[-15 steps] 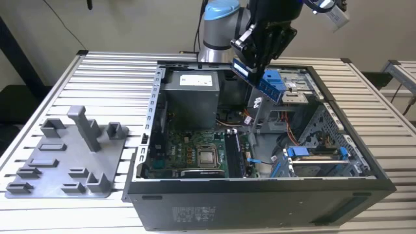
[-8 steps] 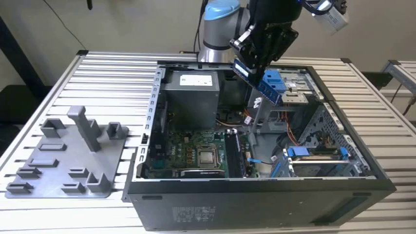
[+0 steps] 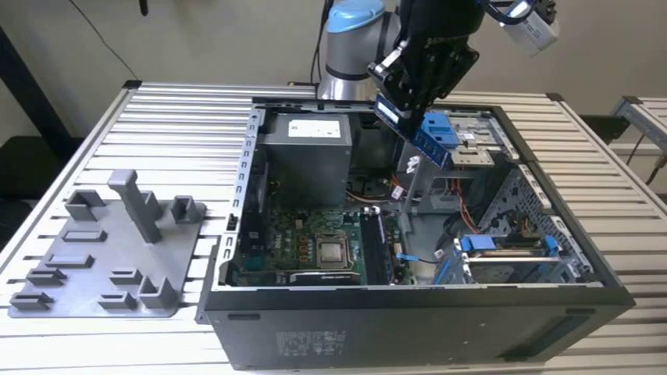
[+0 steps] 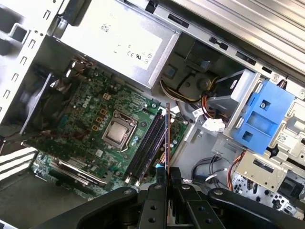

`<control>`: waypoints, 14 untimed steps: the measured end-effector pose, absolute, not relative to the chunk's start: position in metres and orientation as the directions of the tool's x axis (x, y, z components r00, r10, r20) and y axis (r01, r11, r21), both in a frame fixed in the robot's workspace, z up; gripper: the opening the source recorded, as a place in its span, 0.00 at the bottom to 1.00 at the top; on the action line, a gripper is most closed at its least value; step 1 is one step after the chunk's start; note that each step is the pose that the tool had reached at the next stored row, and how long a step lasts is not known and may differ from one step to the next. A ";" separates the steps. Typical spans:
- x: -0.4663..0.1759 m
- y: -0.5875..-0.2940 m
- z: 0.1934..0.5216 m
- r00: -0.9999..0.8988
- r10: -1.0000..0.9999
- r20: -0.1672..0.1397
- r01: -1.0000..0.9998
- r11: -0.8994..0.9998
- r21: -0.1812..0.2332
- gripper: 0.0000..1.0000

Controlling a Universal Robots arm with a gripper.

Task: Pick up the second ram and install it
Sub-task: 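Insert the second ram into the second slot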

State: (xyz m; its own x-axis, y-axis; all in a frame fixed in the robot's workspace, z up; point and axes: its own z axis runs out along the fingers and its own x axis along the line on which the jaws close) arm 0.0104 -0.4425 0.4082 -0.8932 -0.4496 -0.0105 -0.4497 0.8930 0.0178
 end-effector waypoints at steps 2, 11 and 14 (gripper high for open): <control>0.010 -0.443 0.408 -0.893 -0.449 -0.010 -0.450 0.893 0.018 0.14; 0.010 -0.442 0.407 -0.895 -0.445 -0.010 -0.445 0.895 0.018 0.14; 0.010 -0.443 0.406 -0.899 -0.438 -0.010 -0.438 0.899 0.018 0.14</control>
State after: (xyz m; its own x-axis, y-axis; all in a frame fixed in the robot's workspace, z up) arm 0.0104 -0.4426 0.4058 -0.8989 -0.4379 -0.0103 -0.4381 0.8988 0.0175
